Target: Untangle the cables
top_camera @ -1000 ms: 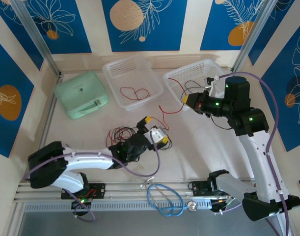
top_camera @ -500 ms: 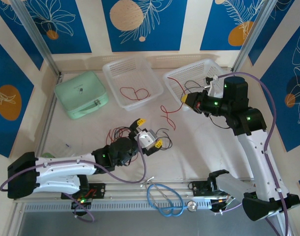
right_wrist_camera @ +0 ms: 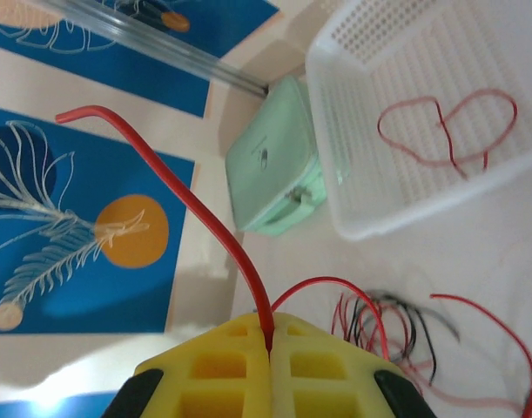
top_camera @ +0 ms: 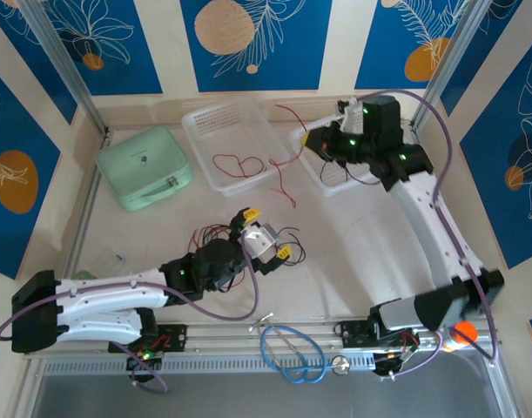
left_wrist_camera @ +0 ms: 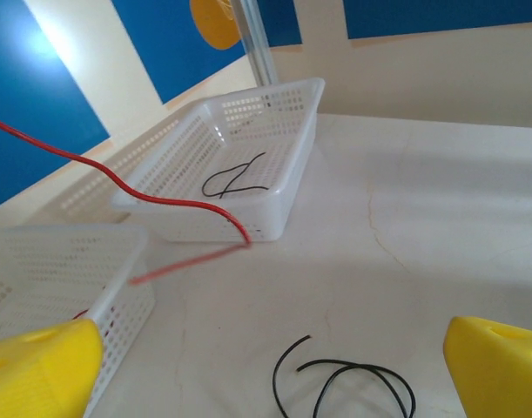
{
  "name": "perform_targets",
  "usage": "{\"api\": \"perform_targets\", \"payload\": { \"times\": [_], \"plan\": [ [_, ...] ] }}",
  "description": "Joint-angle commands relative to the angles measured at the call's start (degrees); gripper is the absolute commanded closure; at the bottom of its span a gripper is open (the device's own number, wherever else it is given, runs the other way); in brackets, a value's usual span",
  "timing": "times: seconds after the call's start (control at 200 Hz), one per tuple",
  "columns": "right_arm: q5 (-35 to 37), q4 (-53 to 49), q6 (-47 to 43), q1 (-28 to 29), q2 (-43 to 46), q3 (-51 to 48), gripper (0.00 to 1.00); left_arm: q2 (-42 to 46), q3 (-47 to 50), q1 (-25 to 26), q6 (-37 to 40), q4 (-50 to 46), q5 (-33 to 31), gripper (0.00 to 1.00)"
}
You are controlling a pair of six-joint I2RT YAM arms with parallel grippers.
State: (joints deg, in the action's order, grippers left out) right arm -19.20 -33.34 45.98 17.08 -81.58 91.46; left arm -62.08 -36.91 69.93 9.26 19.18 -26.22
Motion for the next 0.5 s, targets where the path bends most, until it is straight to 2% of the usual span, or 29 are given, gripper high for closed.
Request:
{"api": "perform_targets", "payload": {
  "times": [0.0,0.145,0.35,0.495],
  "plan": [
    [2.79,3.95,-3.54,0.96,-8.06,6.36,1.0,4.31,0.08,0.38,-4.17,-8.34,-4.19,0.0],
    [2.73,2.68,-5.44,2.2,-21.58,18.53,1.0,7.53,-0.02,0.36,-7.41,-15.57,-5.91,0.0],
    [4.61,-3.82,-8.36,3.72,-41.14,38.42,1.0,8.76,0.19,0.38,-10.49,-18.66,-6.21,0.0],
    [4.88,-13.23,-10.28,5.17,-58.73,60.15,1.0,7.9,-0.66,0.38,-11.97,-20.26,-5.23,0.0]
  ]
}}
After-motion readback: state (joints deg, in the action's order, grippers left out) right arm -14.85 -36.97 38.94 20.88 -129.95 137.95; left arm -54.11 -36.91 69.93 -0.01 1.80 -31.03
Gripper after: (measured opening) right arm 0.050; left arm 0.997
